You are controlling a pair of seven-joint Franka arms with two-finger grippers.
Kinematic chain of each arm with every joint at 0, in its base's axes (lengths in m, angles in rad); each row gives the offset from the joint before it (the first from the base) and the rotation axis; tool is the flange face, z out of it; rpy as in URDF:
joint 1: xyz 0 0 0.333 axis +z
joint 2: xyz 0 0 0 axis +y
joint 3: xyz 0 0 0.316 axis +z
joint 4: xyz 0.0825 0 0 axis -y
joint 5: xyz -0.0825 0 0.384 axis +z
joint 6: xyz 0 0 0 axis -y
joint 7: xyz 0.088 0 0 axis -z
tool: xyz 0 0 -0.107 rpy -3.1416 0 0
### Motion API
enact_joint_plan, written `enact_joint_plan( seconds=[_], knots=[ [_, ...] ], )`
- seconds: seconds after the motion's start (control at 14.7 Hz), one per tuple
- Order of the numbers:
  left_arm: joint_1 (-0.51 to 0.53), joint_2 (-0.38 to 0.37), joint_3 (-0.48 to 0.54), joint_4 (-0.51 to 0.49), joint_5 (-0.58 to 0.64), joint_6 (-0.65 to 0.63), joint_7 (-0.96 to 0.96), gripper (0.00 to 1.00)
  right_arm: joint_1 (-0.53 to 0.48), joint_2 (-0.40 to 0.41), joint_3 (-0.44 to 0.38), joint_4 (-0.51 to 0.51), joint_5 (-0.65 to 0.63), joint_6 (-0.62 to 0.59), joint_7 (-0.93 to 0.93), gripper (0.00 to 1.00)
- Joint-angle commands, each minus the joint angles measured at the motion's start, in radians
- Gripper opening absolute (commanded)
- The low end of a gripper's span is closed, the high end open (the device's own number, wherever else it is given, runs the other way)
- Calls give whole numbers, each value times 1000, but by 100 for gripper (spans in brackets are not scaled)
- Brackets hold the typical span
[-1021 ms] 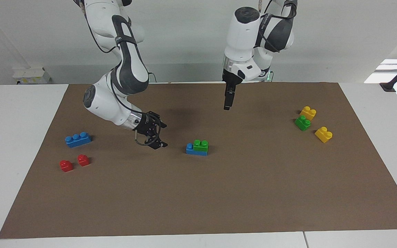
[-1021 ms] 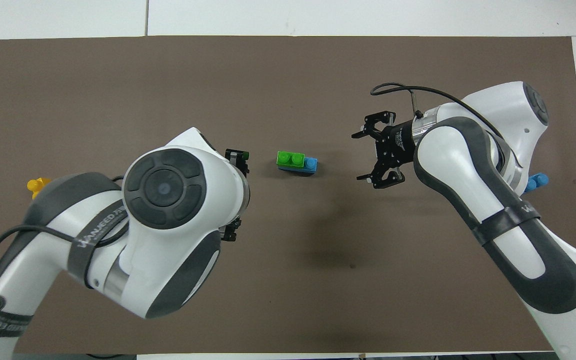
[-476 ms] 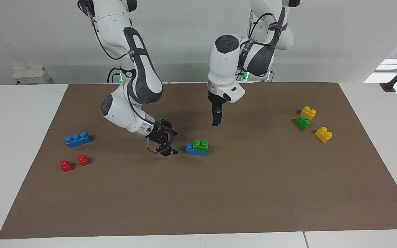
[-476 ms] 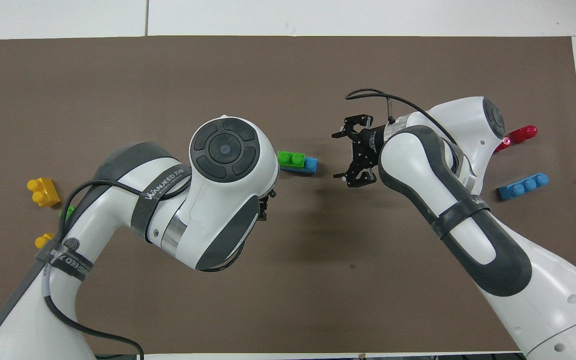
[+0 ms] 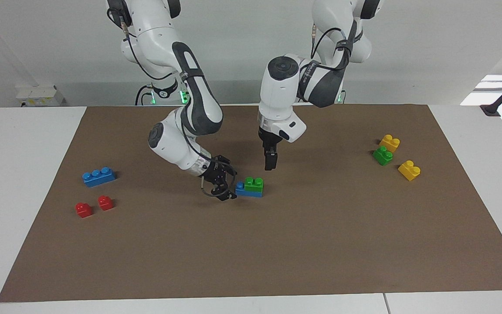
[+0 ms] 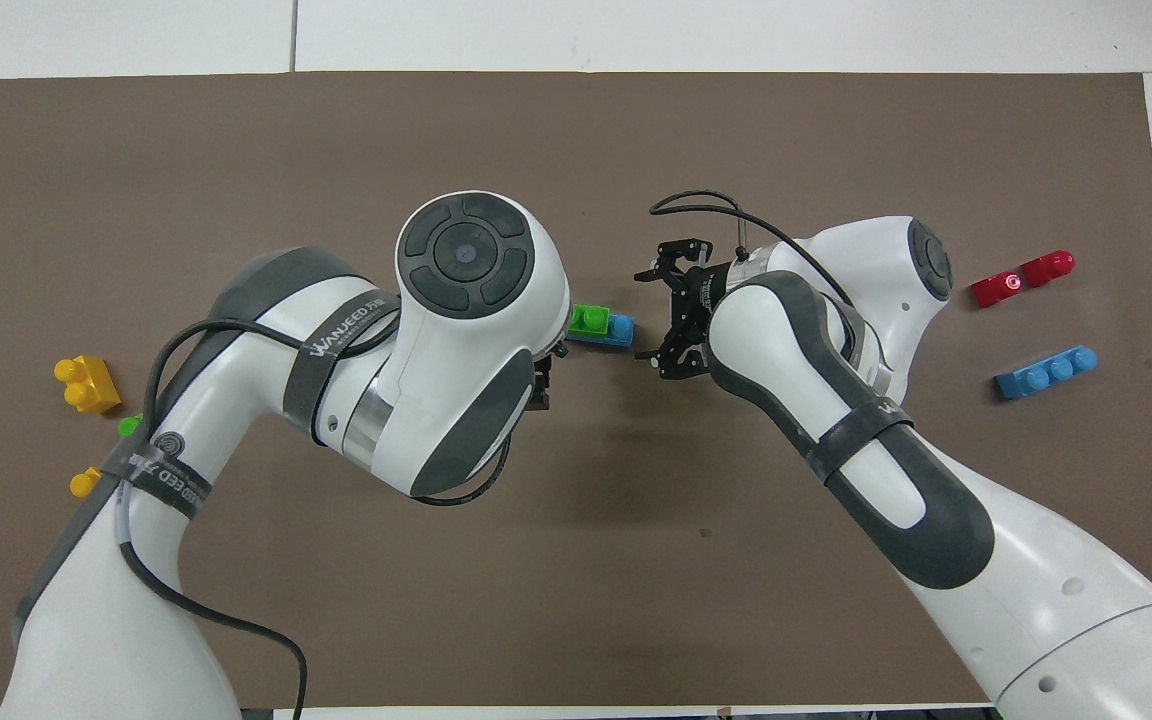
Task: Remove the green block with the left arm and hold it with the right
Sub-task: 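Grasp the green block with the left gripper while the right gripper grasps blue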
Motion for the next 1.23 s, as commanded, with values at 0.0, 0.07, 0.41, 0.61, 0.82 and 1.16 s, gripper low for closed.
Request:
enact_joint_plan(
  seconds=[0.0,0.07,0.41,0.61,0.82,1.16],
  knots=[
    [-18,80,11,76,19,-9,-32,100,21,28,-2,-1,32,58,8,99],
    [-19,93,11,78,19,-4,-33,100,24,34,-2,-1,43,69,8,99],
    [-22,136,16,80,21,52,-48,100,47,43,-2,-3,58,103,11,95],
    [-24,152,16,78,35,83,-60,100,61,43,-2,-3,58,106,11,89],
    [-24,156,16,76,50,111,-75,100,61,45,-2,-5,58,136,11,66],
    [-24,169,18,70,67,155,-82,100,59,48,-2,-5,58,141,13,8]
  ],
)
